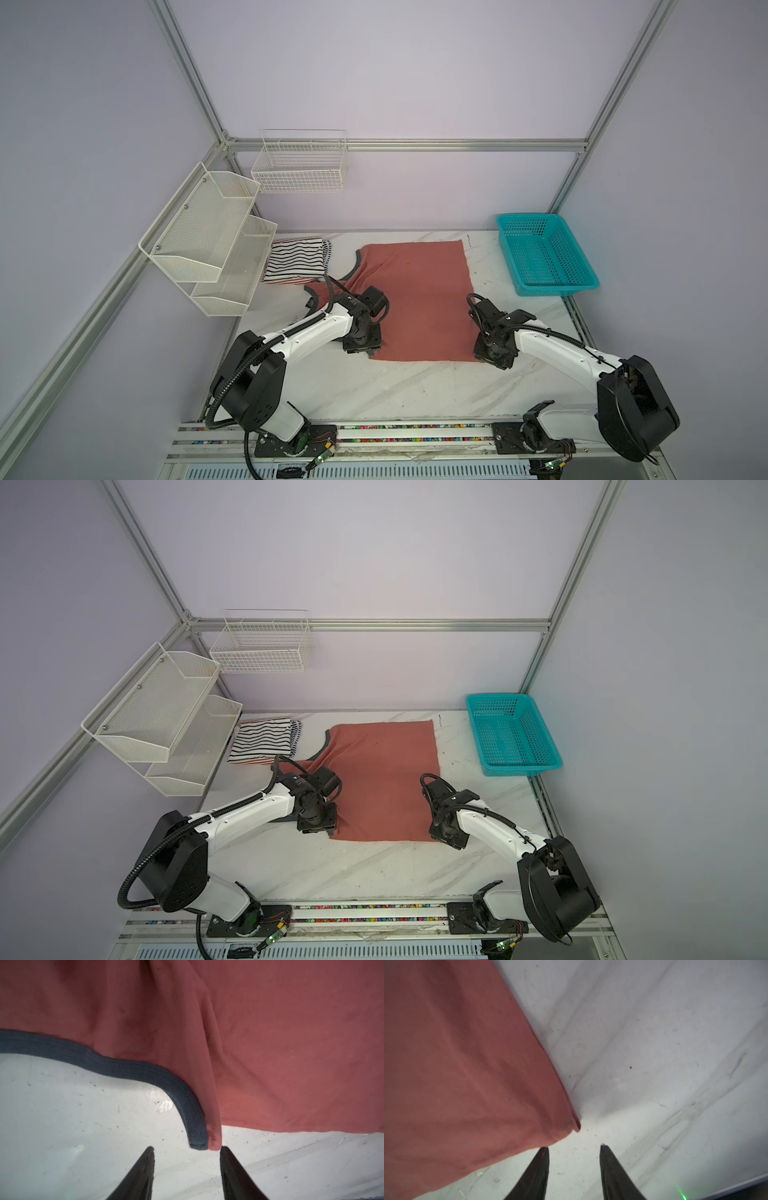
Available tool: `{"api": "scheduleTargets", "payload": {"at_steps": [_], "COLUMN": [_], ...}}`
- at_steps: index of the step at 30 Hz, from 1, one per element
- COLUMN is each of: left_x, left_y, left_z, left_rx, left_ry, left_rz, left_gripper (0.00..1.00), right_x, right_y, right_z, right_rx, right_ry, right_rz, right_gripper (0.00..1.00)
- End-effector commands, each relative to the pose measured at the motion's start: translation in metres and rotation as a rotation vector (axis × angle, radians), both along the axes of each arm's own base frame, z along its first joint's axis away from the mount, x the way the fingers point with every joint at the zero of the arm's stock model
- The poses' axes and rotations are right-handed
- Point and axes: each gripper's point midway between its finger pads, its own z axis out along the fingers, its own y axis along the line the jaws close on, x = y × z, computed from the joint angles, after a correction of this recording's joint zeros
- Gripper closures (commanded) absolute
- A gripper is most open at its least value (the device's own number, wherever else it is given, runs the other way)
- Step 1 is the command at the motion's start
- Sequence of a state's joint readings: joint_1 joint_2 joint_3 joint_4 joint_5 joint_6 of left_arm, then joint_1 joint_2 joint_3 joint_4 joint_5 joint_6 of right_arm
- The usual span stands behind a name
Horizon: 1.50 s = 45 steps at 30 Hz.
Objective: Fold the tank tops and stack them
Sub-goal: 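Grasp the top's near edges with both grippers and pull toward the robot, then lift the near edges with both grippers and carry them toward the far edge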
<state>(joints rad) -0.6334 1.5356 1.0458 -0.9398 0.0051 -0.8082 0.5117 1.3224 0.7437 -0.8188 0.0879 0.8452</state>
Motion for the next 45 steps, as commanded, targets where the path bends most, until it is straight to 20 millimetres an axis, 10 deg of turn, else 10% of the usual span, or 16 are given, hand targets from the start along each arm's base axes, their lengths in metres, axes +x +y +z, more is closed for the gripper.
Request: {"api": "scheduleTargets", "payload": {"at_steps": [1,23,45], "left_x": [-0.007,-0.004,0.003], "left_y": [0.001,-0.003,-0.005], "left_z": [-0.015,-0.036,-0.041], "left_rx": [0.000,0.022,0.032], "left_ry": [0.035,0.077,0.063], "left_rz": [0.019,0.033,0.035], "left_gripper": [0.49,0.48,0.81], "right_x": [0.001,0.008,0.003], "right_y": [-0.001,0.004,-0.003], "right_z": [0.000,-0.035,-0.022], "right_rx": [-0.006,-0.035,-0.047], "right_ry": [-0.017,0.036,0.004], "right_rz": [-0.036,-0.018,-0.025], "right_gripper": [0.55,0.52,1.00]}}
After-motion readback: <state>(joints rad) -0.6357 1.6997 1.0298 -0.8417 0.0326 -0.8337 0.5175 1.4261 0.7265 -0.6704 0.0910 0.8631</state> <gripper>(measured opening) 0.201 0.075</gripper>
